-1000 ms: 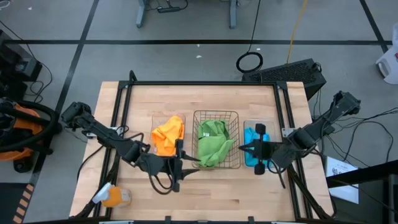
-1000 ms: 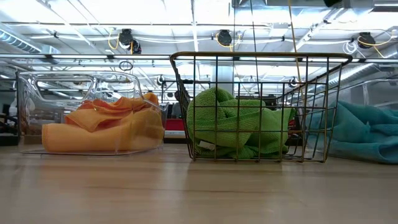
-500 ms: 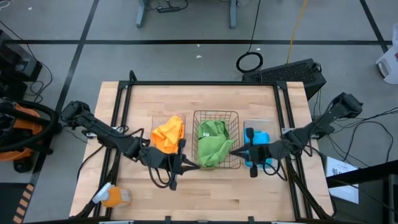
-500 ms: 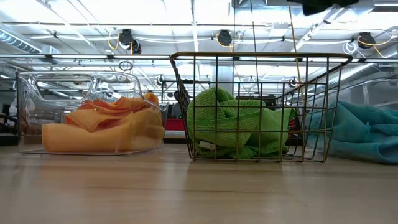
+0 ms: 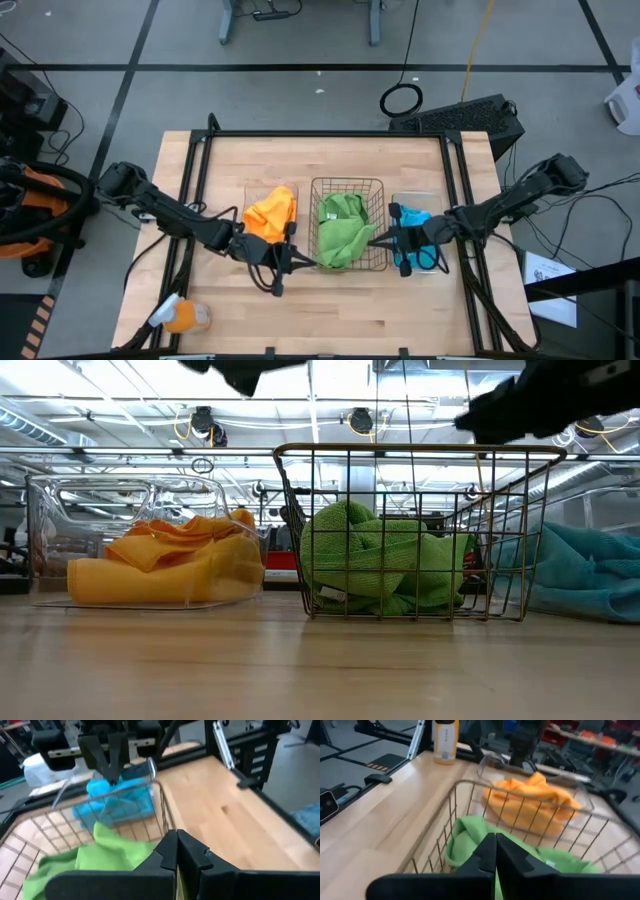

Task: Sort microfiber towel by color & place in baskets
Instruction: Return to Home Position

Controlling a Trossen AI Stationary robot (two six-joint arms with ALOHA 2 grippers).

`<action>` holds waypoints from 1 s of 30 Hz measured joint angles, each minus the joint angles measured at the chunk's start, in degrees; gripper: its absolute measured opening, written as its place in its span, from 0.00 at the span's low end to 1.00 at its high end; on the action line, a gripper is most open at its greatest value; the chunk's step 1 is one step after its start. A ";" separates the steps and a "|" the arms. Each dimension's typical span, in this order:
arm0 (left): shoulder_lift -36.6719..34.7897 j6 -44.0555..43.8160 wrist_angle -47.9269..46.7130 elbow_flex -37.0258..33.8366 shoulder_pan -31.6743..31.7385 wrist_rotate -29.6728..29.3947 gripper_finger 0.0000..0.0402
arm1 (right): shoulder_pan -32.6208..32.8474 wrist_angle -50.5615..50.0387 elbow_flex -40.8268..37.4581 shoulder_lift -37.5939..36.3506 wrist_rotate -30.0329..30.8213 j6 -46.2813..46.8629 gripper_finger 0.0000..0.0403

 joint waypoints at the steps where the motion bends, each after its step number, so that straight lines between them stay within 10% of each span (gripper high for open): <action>1: -0.38 -0.07 -0.12 -0.70 0.14 0.18 0.01 | -0.22 0.06 -0.46 0.00 -0.49 0.85 0.00; 13: -13.73 -2.83 5.78 -13.48 4.33 1.01 0.01 | -1.43 13.96 -11.29 -2.52 -4.28 1.18 0.00; 30: -33.89 -2.97 5.68 -29.13 12.26 1.31 0.02 | -3.15 8.80 -23.05 -24.10 -2.49 3.76 0.00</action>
